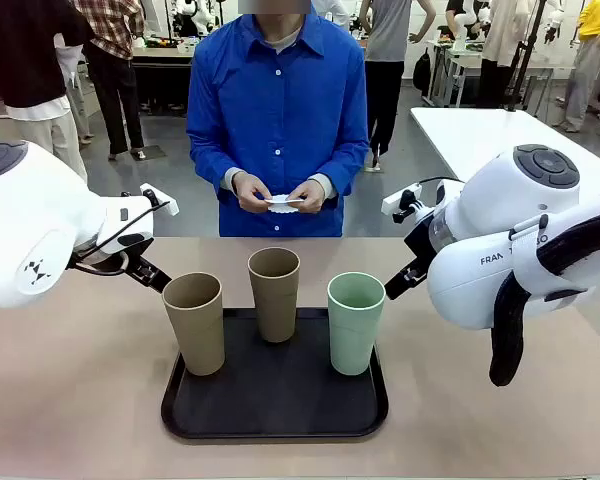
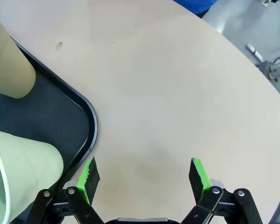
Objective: Place coasters on the table and set cups on them.
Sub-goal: Pick up one Reusable plastic cup and place it on a coaster set by the human.
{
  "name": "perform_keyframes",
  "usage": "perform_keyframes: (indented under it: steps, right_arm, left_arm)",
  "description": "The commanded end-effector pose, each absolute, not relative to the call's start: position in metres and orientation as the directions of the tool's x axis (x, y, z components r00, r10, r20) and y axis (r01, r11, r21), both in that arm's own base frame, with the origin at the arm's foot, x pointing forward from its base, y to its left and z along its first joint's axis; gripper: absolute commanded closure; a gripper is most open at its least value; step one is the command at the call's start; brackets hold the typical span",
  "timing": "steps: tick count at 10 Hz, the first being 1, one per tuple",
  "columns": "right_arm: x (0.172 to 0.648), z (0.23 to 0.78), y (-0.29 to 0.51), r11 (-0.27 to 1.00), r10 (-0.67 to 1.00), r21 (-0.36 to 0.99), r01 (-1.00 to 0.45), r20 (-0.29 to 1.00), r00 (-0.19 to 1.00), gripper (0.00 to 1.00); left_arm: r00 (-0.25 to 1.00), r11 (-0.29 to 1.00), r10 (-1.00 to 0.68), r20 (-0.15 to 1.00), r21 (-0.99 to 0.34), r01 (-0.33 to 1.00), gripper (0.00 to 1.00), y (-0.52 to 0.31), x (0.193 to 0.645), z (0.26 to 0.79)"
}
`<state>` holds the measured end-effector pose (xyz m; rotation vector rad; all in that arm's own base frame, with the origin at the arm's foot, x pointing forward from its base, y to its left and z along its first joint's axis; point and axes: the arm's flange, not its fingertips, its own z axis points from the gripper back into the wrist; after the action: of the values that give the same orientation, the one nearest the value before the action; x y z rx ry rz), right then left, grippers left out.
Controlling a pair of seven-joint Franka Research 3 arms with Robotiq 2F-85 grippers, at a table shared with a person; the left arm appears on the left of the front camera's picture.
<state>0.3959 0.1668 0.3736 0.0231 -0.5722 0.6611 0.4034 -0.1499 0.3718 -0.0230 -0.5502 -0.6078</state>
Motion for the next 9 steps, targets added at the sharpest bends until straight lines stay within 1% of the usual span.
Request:
perform_keyframes:
  steps: [1, 9]
  right_arm:
    - [0.3959, 0.3736, 0.1669, 0.795, 0.574, -0.157, -0.586, 0.509, 0.641, 0.0]
    - [0.3959, 0.3736, 0.1669, 0.795, 0.574, -0.157, -0.586, 0.509, 0.641, 0.0]
  left_arm:
    - [0.682, 0.825, -0.536, 0.497, 0.138, 0.548, 0.0, -0.15, 0.4033, 0.3718]
    - [0.682, 0.825, -0.536, 0.497, 0.138, 0.548, 0.0, -0.15, 0.4033, 0.3718]
